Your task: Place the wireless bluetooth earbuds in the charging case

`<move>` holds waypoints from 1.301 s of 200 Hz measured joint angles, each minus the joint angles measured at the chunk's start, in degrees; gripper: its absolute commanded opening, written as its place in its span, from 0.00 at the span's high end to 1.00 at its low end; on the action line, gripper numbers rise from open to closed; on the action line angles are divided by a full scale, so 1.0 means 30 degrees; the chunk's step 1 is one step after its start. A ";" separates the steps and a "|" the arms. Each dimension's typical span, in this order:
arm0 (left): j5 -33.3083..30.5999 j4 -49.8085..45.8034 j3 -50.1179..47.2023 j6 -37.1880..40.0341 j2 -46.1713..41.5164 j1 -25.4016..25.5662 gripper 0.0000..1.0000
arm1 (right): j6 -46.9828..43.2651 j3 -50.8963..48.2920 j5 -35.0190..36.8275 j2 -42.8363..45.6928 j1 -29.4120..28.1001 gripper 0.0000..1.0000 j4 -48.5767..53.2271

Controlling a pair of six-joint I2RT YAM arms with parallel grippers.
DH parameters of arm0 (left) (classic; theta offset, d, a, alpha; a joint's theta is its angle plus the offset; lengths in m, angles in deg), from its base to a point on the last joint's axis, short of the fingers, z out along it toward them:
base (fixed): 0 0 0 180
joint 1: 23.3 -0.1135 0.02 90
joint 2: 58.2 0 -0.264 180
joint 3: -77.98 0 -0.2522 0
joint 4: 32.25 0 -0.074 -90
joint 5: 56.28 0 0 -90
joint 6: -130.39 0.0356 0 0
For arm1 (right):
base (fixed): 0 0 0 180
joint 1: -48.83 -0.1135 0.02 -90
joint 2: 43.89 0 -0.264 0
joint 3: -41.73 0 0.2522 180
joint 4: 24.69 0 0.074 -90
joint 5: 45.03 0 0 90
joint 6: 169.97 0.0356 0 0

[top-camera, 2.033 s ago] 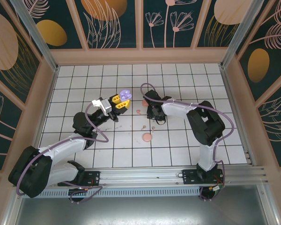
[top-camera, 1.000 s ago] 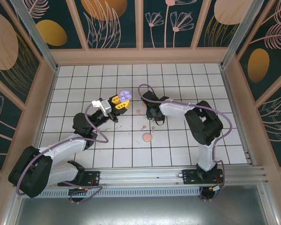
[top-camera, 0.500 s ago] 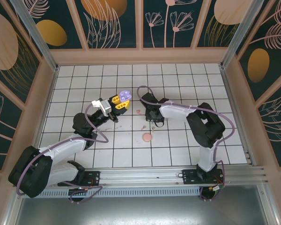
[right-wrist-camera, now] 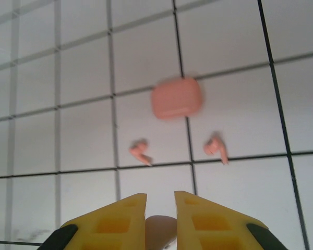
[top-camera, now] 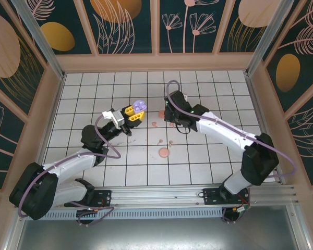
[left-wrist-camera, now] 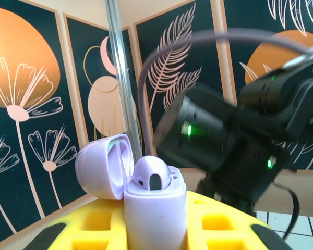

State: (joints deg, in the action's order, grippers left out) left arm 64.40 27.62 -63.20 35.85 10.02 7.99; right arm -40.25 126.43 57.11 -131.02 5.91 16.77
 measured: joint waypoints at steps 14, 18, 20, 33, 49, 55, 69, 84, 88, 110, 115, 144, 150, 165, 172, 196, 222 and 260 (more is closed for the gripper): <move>0.0007 -0.0255 0.0044 0.0087 0.0000 0.0000 1.00 | -0.0379 0.0933 0.0015 0.0539 0.0000 0.82 -0.0022; 0.0000 -0.0306 0.0044 0.0146 0.0000 0.0000 1.00 | -0.0561 0.1297 0.0022 0.0714 0.0000 0.82 -0.0007; 0.0007 -0.0335 0.0044 0.0146 0.0000 0.0000 1.00 | -0.0583 0.1428 0.0015 0.0765 0.0000 0.82 -0.0007; 0.0007 -0.0517 0.0044 0.0233 0.0000 0.0000 1.00 | -0.0976 0.2528 0.0015 0.1100 0.0000 0.82 -0.0036; 0.0015 -0.0627 0.0044 0.0321 0.0007 0.0000 1.00 | -0.1450 0.3934 0.0007 0.1508 -0.0036 0.81 -0.0153; 0.0029 -0.0634 0.0044 0.0357 0.0007 0.0000 1.00 | -0.1588 0.4320 0.0007 0.1610 -0.0080 0.81 -0.0160; 0.0073 -0.0627 0.0080 0.0364 0.0044 0.0000 1.00 | -0.1894 0.5231 0.0015 0.1829 -0.0277 0.81 -0.0321; 0.0109 -0.0627 0.0240 0.0364 0.0219 0.0000 1.00 | -0.2295 0.6033 0.0066 0.1931 -0.0794 0.81 -0.0525; 0.0117 -0.0627 0.0291 0.0364 0.0270 0.0000 1.00 | -0.2382 0.6207 0.0095 0.1931 -0.0976 0.81 -0.0612; 0.0117 -0.0605 0.0481 0.0350 0.0568 0.0000 1.00 | -0.2900 0.6652 0.0379 0.1931 -0.2142 0.81 -0.0933; 0.0117 -0.0605 0.0510 0.0342 0.0627 0.0000 1.00 | -0.3009 0.6659 0.0459 0.1931 -0.2397 0.81 -0.0998; 0.0117 -0.0211 0.0634 0.0036 0.1049 0.0000 1.00 | -0.3512 0.6659 0.0962 0.1931 -0.3687 0.81 -0.1253; 0.0117 -0.0117 0.0641 -0.0044 0.1122 0.0000 1.00 | -0.3614 0.6652 0.1064 0.1931 -0.3912 0.81 -0.1377; 0.0117 -0.0007 0.0648 -0.0175 0.1195 0.0000 1.00 | -0.3796 0.6564 0.1384 0.1982 -0.4379 0.81 -0.1749; 0.0117 0.0036 0.0648 -0.0226 0.1209 0.0000 1.00 | -0.3847 0.6484 0.1515 0.2033 -0.4561 0.81 -0.1858; 0.0117 0.0255 0.0656 -0.0379 0.1239 0.0000 1.00 | -0.4248 0.5931 0.2142 0.2288 -0.5238 0.81 -0.2412; 0.0109 0.0393 0.0656 -0.0444 0.1246 0.0000 1.00 | -0.4685 0.5311 0.2863 0.2484 -0.5880 0.81 -0.3060; 0.0109 0.0415 0.0656 -0.0452 0.1246 0.0000 1.00 | -0.4947 0.4364 0.3534 0.2900 -0.6251 0.81 -0.3810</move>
State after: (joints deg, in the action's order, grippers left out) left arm 64.72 28.86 -61.23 34.50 13.76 7.99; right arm -55.09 139.52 67.71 -122.32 -12.84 5.34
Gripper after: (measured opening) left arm 0.225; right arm 0.191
